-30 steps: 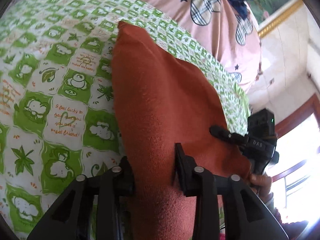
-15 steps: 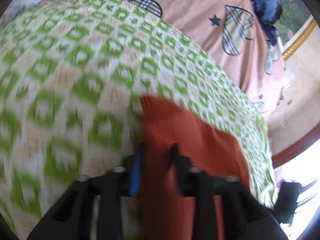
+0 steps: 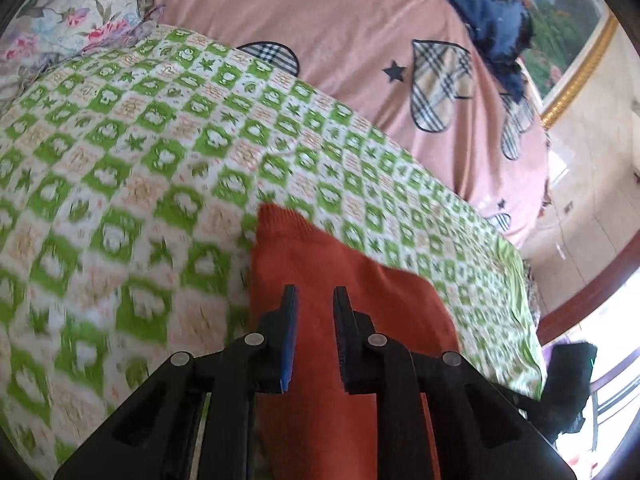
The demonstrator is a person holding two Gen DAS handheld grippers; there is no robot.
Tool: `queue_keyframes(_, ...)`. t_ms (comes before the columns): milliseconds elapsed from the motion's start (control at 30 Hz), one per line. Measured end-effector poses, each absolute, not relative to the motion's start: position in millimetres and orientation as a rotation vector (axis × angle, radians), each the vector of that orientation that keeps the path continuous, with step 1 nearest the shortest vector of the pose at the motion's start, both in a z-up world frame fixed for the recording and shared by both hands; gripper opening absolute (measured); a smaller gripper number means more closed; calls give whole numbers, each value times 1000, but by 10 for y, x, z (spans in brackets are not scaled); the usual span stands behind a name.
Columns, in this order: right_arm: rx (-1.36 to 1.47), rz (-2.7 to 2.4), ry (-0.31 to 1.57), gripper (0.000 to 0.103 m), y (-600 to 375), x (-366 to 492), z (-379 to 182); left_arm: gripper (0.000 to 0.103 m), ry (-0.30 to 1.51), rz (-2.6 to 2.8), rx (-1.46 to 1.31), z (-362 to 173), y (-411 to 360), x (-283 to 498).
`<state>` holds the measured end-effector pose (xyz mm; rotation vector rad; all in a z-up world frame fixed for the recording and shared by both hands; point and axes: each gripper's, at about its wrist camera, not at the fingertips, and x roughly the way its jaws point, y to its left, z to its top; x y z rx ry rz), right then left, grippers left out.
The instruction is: Fold small clothes
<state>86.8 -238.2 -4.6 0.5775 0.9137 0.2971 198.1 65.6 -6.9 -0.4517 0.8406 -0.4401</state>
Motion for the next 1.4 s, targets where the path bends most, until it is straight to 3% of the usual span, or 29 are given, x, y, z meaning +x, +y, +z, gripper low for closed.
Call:
queue_keyframes(300,550,285,981,40,-2281,1296,-249,18,824,-618,-366,-14,323,1139)
queue_keyframes(367,544,268,999,26,-2258,1333,-292,18,833,-637,-329,-52,234,1045)
queue_keyframes(400,542,266,998,12,-2259,1330,-279,18,840,-644,-318,-74,210,1014)
queue_keyframes(600,547,313,820,12,-2377,1085,210,18,899,-702,-274,-193,97,830)
queue_keyframes(800,596,207,989,12,-2494,1238,-555,15,952,-660,-302,-487,103,810)
queue_keyframes(1000,586,165,968,12,-2500,1214,-634,13,956,-629,-312,-561,87,803)
queue_keyframes(1067,588,160,973,15,-2497,1228,-625,12,957,-620,-317,-569,81,832)
queue_keyframes(1133,586,142,975,26,-2519,1212,-596,10,957,-608,-326,-590,96,853)
queue_keyframes(1200,576,118,968,30,-2518,1167,-526,9,963,-605,-343,-598,116,887)
queue_keyframes(1400,544,136,877,31,-2466,773,-74,9,951,-585,-362,-485,232,748)
